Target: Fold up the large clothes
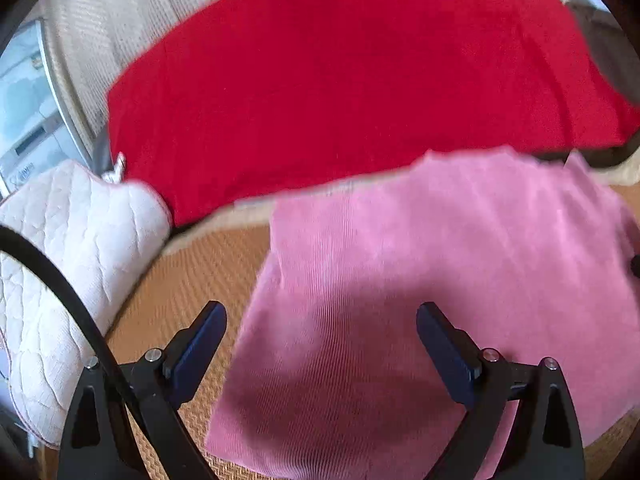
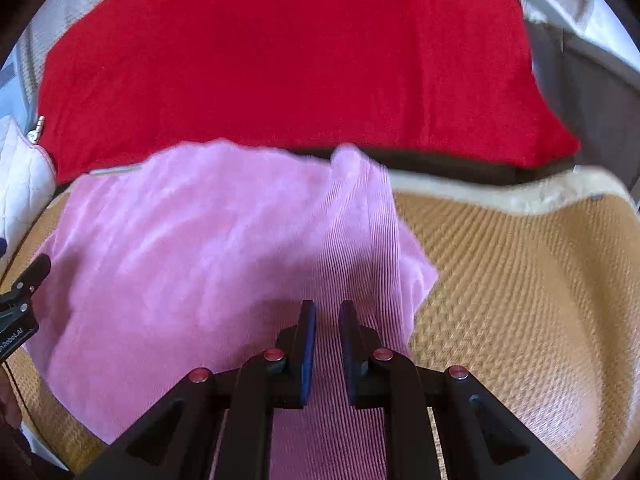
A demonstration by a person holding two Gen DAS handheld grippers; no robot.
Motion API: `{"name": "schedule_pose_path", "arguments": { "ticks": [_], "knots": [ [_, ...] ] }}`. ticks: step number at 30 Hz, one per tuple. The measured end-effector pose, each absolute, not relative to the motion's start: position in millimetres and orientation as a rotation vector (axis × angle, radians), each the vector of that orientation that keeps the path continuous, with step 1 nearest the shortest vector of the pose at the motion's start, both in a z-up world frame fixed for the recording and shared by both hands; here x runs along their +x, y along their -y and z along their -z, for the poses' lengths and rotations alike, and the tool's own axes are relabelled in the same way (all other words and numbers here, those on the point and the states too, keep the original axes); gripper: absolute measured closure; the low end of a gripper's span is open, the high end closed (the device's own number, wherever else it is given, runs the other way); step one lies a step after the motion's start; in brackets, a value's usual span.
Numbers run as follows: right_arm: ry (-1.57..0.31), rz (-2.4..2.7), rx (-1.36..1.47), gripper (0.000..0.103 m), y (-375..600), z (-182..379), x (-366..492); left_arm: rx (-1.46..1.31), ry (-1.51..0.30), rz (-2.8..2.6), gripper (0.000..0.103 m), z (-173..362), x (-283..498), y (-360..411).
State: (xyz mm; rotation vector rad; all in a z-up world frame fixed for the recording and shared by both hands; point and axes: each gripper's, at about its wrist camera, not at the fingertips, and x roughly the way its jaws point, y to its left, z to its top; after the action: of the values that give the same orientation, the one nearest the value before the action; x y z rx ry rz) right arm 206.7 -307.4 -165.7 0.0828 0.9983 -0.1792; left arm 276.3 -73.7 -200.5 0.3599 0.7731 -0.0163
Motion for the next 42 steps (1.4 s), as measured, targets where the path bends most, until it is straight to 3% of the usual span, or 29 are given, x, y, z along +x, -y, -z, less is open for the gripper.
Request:
{"name": "schedule_pose_path", "arguments": {
  "ticks": [3, 10, 16, 25, 31, 38, 39, 40, 42],
  "knots": [
    [-1.033, 0.155, 0.115, 0.088, 313.9, 176.6, 209.1, 0.346, -0.863, 0.023, 0.007, 215.5, 285.0, 69.0],
    [-0.942, 0.11, 0.138, 0.088, 317.5, 156.0, 198.2, 0.314, -0.81, 0.015, 0.007, 197.9, 276.0, 61.8],
    [-1.022, 0.086, 0.109, 0.088, 313.1, 178.0, 203.5, 0.369, -0.889, -0.026, 0.007, 215.5, 286.1, 55.9],
    [-0.934, -0.007, 0.132, 0.088, 304.0, 156.9, 191.7, 0.288, -0.821, -0.11, 0.007, 186.3, 274.3, 22.8],
    [-1.025, -0.035, 0.116, 0.088, 288.4, 173.6, 194.1, 0.317, -0.912, -0.162, 0.007, 213.3, 284.2, 9.1],
    [-0.94, -0.043, 0.155, 0.087, 289.0, 157.1, 191.8, 0.328, -0.856, -0.139, 0.007, 205.2, 277.7, 15.8],
    [-0.929, -0.044, 0.149, 0.086, 286.7, 154.6, 193.3, 0.327, -0.85, -0.135, 0.007, 204.2, 275.7, 18.1],
    [-0.927, -0.045, 0.144, 0.079, 284.1, 154.4, 194.5, 0.329, -0.842, -0.135, 0.007, 203.4, 274.8, 19.0],
    [-0.951, -0.04, 0.153, 0.053, 281.3, 160.3, 200.4, 0.329, -0.825, -0.132, 0.007, 202.3, 273.4, 19.7]
  ]
}}
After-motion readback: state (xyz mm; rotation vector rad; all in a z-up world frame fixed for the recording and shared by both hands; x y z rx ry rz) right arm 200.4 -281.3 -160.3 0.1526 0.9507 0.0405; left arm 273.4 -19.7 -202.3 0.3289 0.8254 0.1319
